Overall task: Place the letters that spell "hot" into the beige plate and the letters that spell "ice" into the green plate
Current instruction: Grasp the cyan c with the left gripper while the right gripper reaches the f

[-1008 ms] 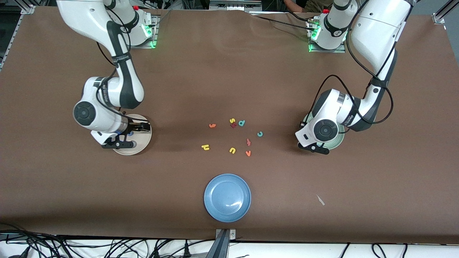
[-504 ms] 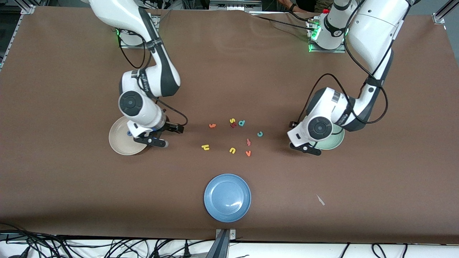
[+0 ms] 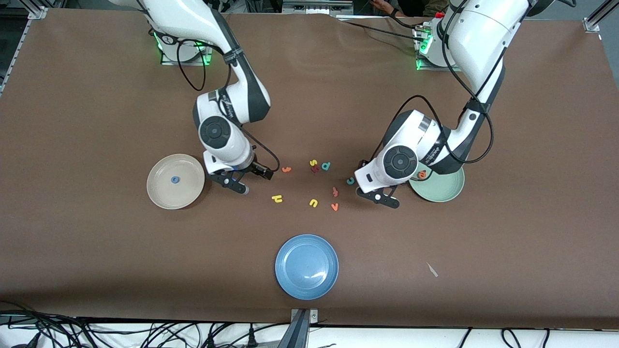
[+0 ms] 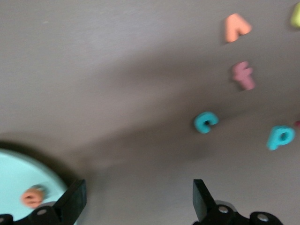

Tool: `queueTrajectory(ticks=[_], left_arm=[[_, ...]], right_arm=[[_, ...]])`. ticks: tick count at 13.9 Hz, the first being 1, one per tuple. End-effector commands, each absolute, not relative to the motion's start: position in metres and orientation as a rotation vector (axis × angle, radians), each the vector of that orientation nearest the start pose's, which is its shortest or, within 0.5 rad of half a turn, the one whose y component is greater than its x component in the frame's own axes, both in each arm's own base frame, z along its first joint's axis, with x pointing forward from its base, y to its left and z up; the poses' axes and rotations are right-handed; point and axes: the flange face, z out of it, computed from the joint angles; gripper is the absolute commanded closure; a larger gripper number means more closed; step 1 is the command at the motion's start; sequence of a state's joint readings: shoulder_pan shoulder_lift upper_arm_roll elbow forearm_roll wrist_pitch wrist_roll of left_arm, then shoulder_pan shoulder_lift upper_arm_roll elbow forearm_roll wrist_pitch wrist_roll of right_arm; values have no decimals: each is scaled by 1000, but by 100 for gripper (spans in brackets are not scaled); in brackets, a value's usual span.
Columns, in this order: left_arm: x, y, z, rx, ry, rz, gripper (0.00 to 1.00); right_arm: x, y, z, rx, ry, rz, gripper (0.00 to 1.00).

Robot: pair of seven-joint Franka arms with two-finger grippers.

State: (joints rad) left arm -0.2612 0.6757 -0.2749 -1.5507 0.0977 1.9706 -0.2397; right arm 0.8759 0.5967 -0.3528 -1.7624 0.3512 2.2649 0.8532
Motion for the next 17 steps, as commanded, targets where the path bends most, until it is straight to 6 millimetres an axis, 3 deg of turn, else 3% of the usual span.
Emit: queueTrajectory(ticks=[1, 7, 8, 10, 11, 14, 17], left_arm=[[603, -345, 241, -3155, 142, 285, 0], [595, -374, 192, -3183, -295, 198, 0], [592, -376, 189, -3173, -325, 204, 8], [591, -374, 189, -3163, -352, 220, 34], [588, -375, 188, -3157, -377, 233, 40], [574, -382, 178, -3126, -425, 274, 43], [572, -379, 172, -3119, -427, 284, 45]], right_arm=[[549, 371, 228, -2955, 997, 117, 0], [560, 393, 217, -2823, 1211, 111, 0], [563, 399, 214, -2808, 1245, 102, 0], [562, 409, 216, -2786, 1278, 91, 0], [560, 411, 214, -2778, 1303, 96, 0], [554, 415, 200, -2784, 1330, 109, 0], [544, 424, 184, -2786, 1344, 138, 0]])
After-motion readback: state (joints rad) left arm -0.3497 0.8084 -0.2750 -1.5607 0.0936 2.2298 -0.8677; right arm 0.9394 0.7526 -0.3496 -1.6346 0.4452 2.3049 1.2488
